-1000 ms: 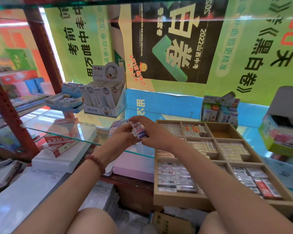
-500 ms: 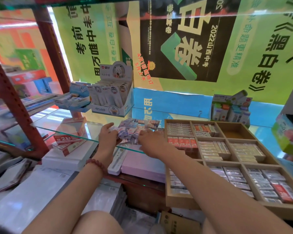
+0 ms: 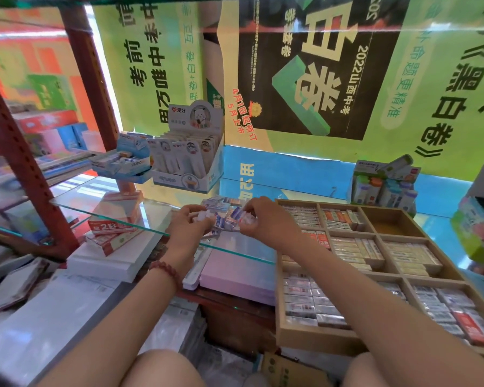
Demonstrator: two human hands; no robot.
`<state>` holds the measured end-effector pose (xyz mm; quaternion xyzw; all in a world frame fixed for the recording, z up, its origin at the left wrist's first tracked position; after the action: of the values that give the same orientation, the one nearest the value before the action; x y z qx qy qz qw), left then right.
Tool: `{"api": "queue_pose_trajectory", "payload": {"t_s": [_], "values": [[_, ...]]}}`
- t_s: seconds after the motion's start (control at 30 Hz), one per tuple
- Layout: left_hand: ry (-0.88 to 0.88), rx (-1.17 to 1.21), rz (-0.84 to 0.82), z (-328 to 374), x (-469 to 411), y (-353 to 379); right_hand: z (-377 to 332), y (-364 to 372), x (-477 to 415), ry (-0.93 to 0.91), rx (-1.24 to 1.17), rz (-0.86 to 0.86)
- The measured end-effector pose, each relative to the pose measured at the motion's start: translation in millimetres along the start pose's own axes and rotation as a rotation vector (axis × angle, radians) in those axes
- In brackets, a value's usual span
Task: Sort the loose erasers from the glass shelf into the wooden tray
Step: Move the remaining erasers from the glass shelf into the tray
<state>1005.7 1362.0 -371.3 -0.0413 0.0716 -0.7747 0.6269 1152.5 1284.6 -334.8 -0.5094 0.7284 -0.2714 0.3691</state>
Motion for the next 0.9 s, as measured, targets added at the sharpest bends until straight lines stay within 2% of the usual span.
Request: {"api": "queue_pose_trajectory", "payload": {"t_s": [0.1,0.23,0.4,0.53,0.67,0.9], "values": [[0.012,0.077,-0.092,9.0,7.1,11.7,-4.8,-6.9,3.7,-0.068,-0.253,-0.034],[0.043,0.190,-0.167,26.2,16.6,28.4,2.0,-5.4,5.8,-0.082,-0.319,-0.009],[0.065,0.167,-0.151,38.6,22.7,39.1,5.8,-18.6,10.1,-0.064,-0.410,-0.058],[0.065,0.179,-0.195,46.2,28.5,48.9,15.6,-30.9,17.1,-0.028,-0.478,-0.006],[0.244,-0.037,-0.183,54.4,35.3,60.4,24.5,-45.4,22.7,0.033,-0.568,0.061],[0.494,-0.110,-0.179,83.9,45.9,89.1,40.2,-87.5,35.4,0.027,-0.605,0.255]]}}
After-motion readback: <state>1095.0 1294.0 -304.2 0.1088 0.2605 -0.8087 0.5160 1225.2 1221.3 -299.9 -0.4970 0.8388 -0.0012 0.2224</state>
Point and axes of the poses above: each hand's wrist, its own x-axis away from the middle knuckle, its own y-axis out of the palm, z = x × y, the point moved 3 cm from there along -x, towards the middle knuckle, and after that the axes turned 13 degrees about -x, right-handed, at the moved point
